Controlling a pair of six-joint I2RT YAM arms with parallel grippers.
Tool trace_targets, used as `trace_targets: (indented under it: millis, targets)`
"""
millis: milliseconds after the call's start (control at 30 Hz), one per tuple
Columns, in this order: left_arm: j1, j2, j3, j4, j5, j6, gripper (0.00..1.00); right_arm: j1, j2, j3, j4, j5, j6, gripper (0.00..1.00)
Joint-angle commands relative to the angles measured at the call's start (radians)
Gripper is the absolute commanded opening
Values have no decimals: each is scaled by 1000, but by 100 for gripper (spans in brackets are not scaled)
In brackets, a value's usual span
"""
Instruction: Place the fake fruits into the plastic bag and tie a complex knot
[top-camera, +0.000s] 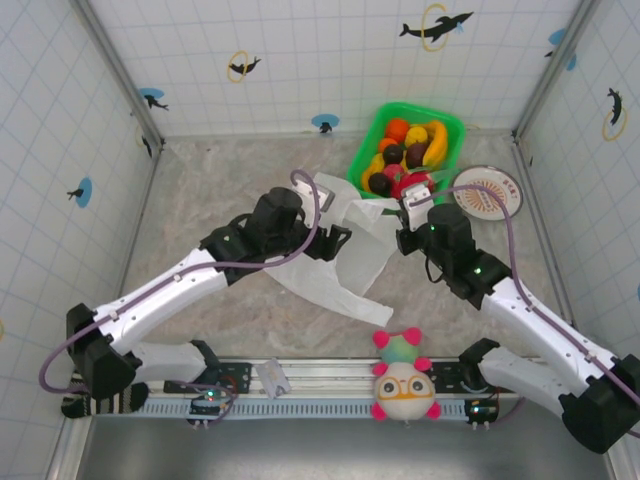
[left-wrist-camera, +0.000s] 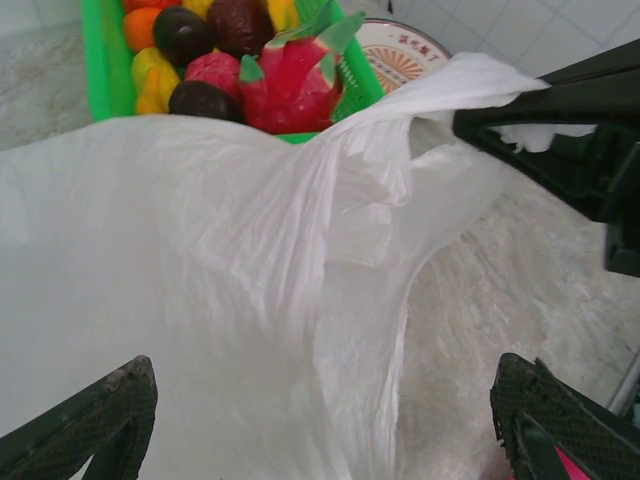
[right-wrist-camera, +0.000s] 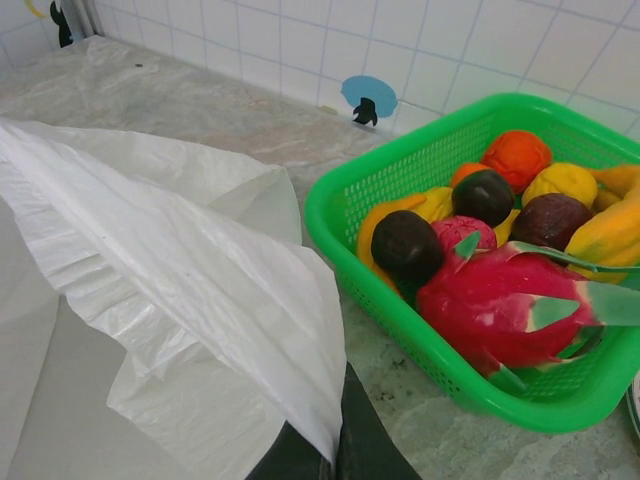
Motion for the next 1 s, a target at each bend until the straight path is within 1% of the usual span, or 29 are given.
trace_targets:
  millis: [0,67,167,233,267,300,400,467,500,567,633,733,767,800,900,933,967]
  targets:
    - [-40,58,-10,15,-201,-79,89,16,1,41,-7,22,27,0]
    - [-71,115,0,-7,-269,-92,89,22,1,44,-8,31,38,0]
    - [-93,197,14,-16,-312,-100,89,25,5,49,-2,21,57,0]
    - [-105,239,36,-39,-375,-109,86,29,10,54,-8,22,65,0]
    - [-110,256,54,-67,-418,-115,82,31,13,58,-15,36,66,0]
    - [-111,265,74,-100,-463,-118,78,31,14,61,-25,51,65,0]
    - [-112,263,138,-219,-561,-109,50,24,18,80,-96,152,47,0]
    - [-113,239,152,-245,-580,-79,28,10,16,91,-116,192,41,0]
    - [-113,231,162,-255,-584,-66,20,4,16,97,-123,205,37,0]
    - [-112,220,210,-292,-586,-34,7,-10,19,113,-141,240,24,0]
    - [-110,223,276,-346,-578,4,0,-25,33,136,-169,281,9,1]
    - [-107,250,393,-434,-544,46,0,-48,57,180,-215,291,-8,6]
    - [-104,264,426,-459,-532,51,0,-56,57,192,-224,263,-11,10]
    - [-102,275,454,-479,-508,55,0,-62,49,198,-230,227,-12,17]
    - [-82,320,526,-529,-418,43,0,-75,-13,183,-218,42,-36,54]
    - [-75,335,546,-538,-392,36,0,-76,-45,166,-209,-11,-43,71]
    - [-70,349,558,-546,-371,34,0,-78,-75,150,-202,-52,-50,85]
